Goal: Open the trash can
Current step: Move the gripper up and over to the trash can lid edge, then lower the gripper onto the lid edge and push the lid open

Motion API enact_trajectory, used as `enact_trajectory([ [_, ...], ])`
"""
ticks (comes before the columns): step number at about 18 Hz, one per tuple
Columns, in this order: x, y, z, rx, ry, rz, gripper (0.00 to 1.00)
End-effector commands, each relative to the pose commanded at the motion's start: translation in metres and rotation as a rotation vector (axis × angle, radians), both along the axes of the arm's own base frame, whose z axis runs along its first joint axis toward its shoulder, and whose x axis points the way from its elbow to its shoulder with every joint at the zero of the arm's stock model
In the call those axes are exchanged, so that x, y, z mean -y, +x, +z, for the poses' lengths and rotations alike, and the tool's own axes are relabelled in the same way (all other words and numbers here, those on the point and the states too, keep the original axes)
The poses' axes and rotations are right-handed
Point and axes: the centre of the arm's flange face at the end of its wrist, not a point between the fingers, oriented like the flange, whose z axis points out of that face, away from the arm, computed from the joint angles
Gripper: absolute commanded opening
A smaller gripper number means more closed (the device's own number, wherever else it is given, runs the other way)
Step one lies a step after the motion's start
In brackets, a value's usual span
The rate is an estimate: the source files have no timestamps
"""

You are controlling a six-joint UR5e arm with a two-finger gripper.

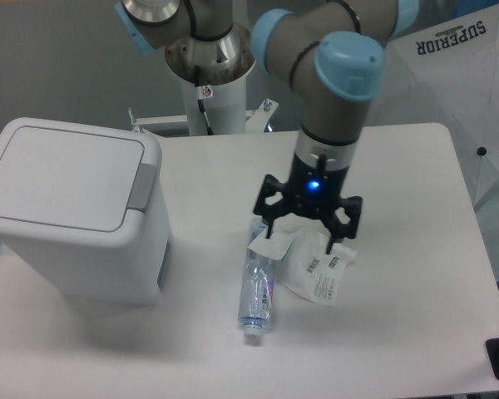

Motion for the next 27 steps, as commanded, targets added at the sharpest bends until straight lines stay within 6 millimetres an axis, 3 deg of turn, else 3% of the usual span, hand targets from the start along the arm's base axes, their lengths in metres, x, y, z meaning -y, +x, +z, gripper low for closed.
enact_trajectory([
  [6,0.018,0.049,0.026,0.037,0.113,-0.046,1.0],
  [14,0.01,0.075,0.041,0.056,0.167,-0.082,1.0],
  [19,-0.003,0.095,0.04,0.075,0.164,-0.1,1.0],
  [27,-0.014,0.11,0.038,0.069,0.175,-0.122,1.0],
])
